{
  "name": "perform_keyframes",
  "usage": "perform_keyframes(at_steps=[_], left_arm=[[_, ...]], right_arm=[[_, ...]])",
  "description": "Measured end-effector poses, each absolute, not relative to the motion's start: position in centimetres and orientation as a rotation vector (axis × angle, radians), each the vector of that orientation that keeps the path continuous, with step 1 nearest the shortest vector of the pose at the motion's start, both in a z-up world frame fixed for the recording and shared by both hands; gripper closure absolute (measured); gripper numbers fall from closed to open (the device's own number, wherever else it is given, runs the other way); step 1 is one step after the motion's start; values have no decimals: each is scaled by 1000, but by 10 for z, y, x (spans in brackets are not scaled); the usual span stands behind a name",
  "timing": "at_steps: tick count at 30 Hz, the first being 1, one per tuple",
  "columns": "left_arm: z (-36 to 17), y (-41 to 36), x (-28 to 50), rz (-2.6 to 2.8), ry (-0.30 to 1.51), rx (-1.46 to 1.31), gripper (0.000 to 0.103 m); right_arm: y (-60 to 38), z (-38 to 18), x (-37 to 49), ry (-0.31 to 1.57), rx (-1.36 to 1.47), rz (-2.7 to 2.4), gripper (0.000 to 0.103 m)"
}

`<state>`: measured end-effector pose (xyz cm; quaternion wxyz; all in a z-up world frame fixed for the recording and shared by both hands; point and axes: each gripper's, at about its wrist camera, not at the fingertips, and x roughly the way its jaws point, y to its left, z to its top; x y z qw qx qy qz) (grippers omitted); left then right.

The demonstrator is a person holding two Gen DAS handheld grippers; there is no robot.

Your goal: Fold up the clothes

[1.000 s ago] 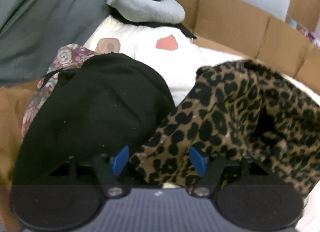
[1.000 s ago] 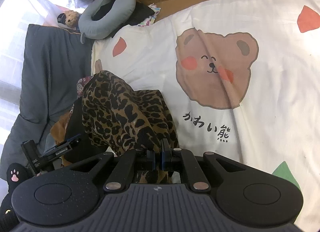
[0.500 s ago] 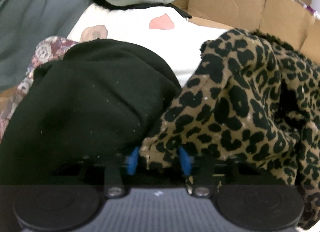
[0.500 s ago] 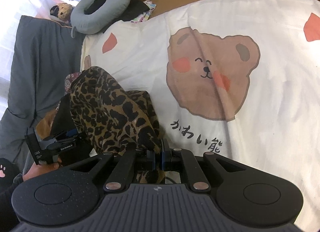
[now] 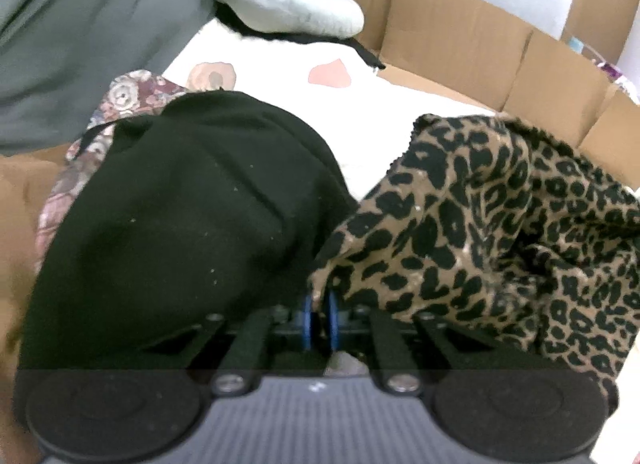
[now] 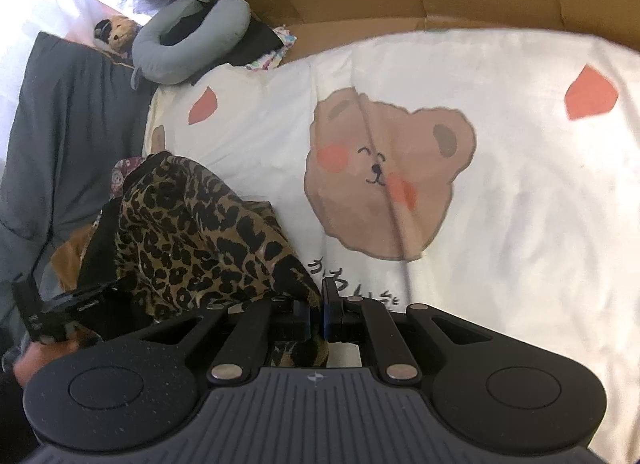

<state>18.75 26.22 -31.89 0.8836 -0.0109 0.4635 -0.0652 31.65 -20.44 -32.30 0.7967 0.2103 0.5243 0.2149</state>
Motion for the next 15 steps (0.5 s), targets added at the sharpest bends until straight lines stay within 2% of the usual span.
perform_keyframes(at_steps=[15], left_arm=[[-283,250,133,-134,976,-129,94]], right_arm=[[-278,-300,268,1057,477,307,100]])
